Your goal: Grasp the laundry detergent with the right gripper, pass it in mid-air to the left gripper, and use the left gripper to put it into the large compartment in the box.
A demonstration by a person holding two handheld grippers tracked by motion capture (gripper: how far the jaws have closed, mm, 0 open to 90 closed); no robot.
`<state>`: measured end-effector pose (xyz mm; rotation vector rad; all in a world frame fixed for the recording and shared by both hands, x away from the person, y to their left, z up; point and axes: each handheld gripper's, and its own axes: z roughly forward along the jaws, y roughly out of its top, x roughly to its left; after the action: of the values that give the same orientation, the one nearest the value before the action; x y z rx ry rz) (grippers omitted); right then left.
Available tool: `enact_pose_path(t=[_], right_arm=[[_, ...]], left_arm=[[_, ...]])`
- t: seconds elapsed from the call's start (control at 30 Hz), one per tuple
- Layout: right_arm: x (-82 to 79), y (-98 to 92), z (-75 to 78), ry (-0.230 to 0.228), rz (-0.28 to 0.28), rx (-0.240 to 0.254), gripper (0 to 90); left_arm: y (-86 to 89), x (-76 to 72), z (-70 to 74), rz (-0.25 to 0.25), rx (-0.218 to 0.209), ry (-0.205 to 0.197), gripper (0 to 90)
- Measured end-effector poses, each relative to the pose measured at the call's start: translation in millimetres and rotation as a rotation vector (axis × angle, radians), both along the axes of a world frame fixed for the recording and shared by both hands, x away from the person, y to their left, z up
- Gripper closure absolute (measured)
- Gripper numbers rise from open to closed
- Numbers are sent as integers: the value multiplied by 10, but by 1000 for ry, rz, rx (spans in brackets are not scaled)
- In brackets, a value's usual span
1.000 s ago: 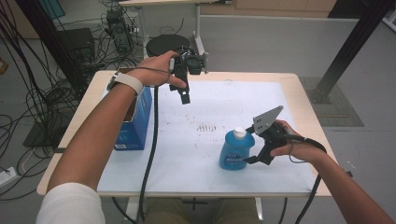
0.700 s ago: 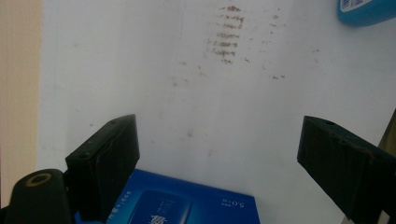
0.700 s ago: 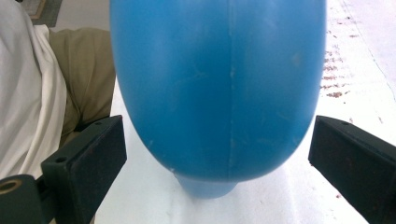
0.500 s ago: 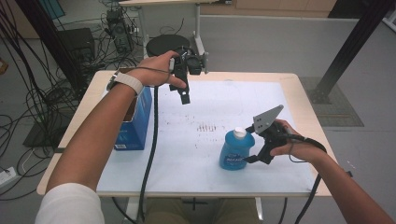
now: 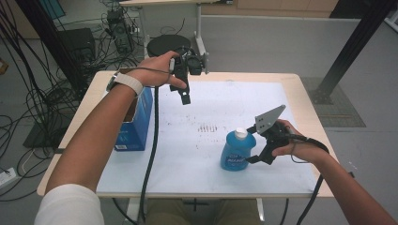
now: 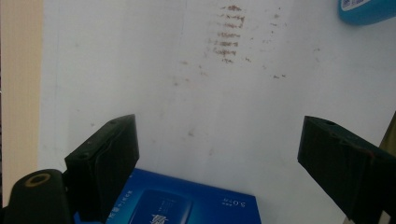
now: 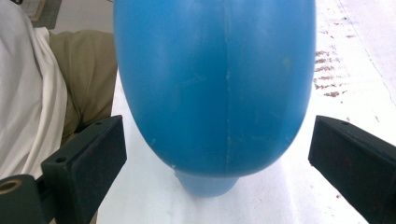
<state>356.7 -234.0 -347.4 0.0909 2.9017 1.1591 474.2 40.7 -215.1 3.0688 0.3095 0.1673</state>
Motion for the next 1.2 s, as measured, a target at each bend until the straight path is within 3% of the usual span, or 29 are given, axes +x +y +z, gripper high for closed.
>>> enact_pose_path(t=[1.2], right_arm=[[4,6,9,2,0,8,44]], left_arm=[[24,6,-2,6,-3,-5,127]])
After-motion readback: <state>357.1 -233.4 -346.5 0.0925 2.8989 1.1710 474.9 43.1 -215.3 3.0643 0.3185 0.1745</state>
